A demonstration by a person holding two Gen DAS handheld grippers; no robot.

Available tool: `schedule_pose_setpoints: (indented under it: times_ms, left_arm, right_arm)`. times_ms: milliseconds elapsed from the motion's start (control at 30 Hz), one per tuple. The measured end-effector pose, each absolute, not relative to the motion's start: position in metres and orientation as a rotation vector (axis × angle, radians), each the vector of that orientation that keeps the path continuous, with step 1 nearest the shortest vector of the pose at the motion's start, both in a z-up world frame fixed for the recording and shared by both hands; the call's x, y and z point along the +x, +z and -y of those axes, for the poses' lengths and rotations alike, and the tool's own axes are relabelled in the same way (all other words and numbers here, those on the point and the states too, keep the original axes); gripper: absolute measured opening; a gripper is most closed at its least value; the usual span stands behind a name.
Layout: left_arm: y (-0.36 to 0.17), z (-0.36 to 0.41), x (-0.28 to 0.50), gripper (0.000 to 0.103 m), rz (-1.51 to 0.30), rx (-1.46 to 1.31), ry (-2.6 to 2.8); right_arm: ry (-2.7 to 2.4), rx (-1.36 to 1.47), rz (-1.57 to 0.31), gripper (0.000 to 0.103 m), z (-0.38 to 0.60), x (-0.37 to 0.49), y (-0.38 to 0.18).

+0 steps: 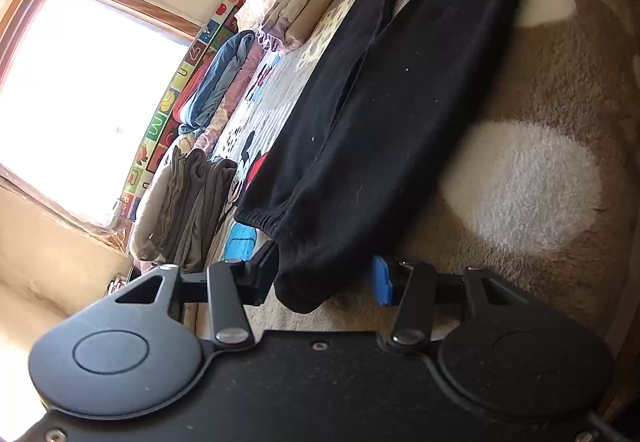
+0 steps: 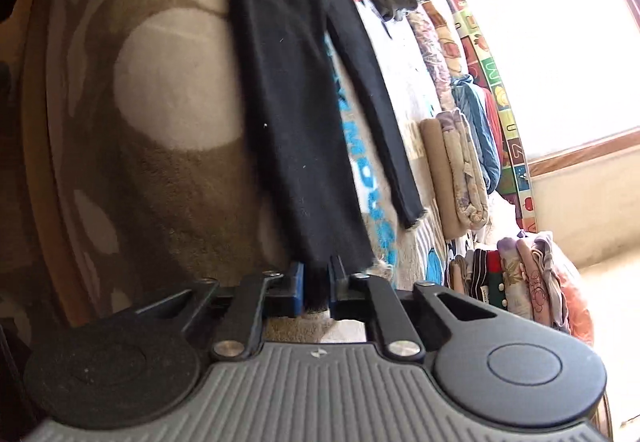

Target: Fold clothes

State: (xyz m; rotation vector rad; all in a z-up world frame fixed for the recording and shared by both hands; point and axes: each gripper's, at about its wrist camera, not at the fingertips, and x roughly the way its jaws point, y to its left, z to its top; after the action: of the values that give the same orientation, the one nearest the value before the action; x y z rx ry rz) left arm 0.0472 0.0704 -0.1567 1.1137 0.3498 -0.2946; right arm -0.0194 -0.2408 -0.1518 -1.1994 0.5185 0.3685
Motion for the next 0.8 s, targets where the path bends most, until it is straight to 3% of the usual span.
schedule_pose_setpoints:
  times_ms: [67, 133, 200, 567, 800]
  left_arm:
    - [-0.156, -0.07, 0.048, 0.046, -0.352, 1.108, -0.299]
    - [-0.151, -0.071, 0.049, 0.015, -0.353, 1.075, -0.307]
    - [-0.141, -0.071, 0.05, 0.008, -0.335, 1.021, -0.296]
    - [-0.096, -0.068, 0.084, 0.005, -0.299, 0.735, -0.196]
    - [-0.077, -0.068, 0.139, 0.004, -0.368, 0.617, -0.145]
  right_arm:
    - [0.38, -1.18, -0.517, 0.009, 0.241, -0.021, -0.147]
    - [0.388, -1.162, -0.524, 0.006, 0.241, -0.021, -0.144]
    - [0.385, -1.113, -0.527, 0.005, 0.244, -0.017, -0.135]
    - [0.32, -0.873, -0.484, 0.004, 0.273, 0.03, -0.08]
    - [0.362, -0.805, -0.506, 0.004, 0.275, 0.088, -0.051]
